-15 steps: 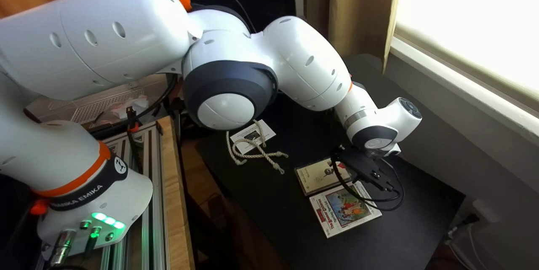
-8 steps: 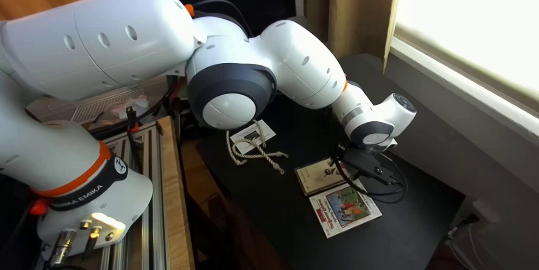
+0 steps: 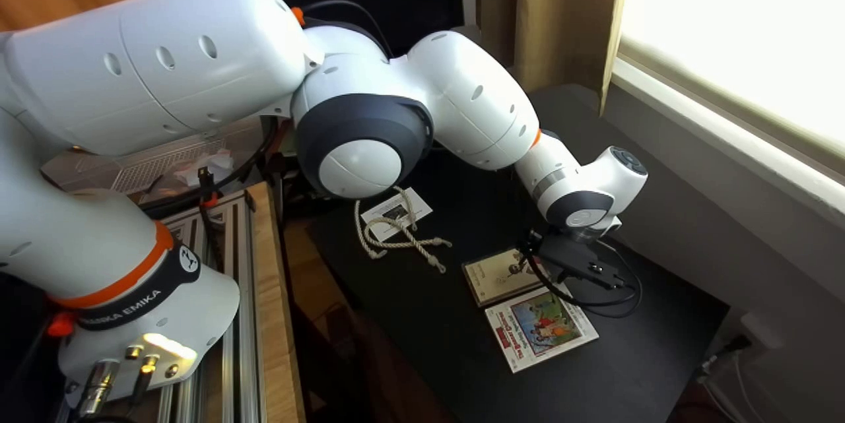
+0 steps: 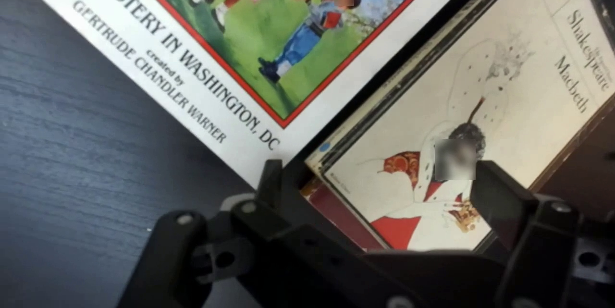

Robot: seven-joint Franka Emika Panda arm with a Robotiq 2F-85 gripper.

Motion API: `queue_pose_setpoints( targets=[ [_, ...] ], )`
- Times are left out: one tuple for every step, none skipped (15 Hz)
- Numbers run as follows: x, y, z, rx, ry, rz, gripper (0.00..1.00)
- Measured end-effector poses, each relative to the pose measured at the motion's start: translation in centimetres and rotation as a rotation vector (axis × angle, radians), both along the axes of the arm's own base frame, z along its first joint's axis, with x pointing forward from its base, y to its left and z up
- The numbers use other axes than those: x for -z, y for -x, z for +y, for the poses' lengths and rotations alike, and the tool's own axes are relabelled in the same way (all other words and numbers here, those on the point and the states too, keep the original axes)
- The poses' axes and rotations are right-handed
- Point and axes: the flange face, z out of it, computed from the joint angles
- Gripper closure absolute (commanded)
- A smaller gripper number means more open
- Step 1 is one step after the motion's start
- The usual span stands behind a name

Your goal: Restack the top two books on the right

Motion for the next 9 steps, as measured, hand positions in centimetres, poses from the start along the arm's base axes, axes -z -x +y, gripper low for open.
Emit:
queue_pose_setpoints(
  targets=[
    [0.1,-0.1,0.2,-0.008,0.009,-0.022,0.00],
    [0.2,-0.2,0.4,-0.019,0.021,-0.045,0.00],
    [0.4,-0.2,0.6,-0.033,0.034,-0.065,0.00],
    [0.6,-0.2,0.9,-0.049,0.048,-0.081,0.00],
    [0.8,-0.1,1.1,-0.065,0.062,-0.091,0.00],
    [1.1,0.1,1.4,-0.077,0.073,-0.097,0.00],
    [1.2,0.2,1.5,-0.087,0.084,-0.104,0.00],
    [1.3,0.3,1.7,-0.094,0.092,-0.107,0.00],
    [1.3,0.3,1.9,-0.099,0.099,-0.108,0.00]
  ],
)
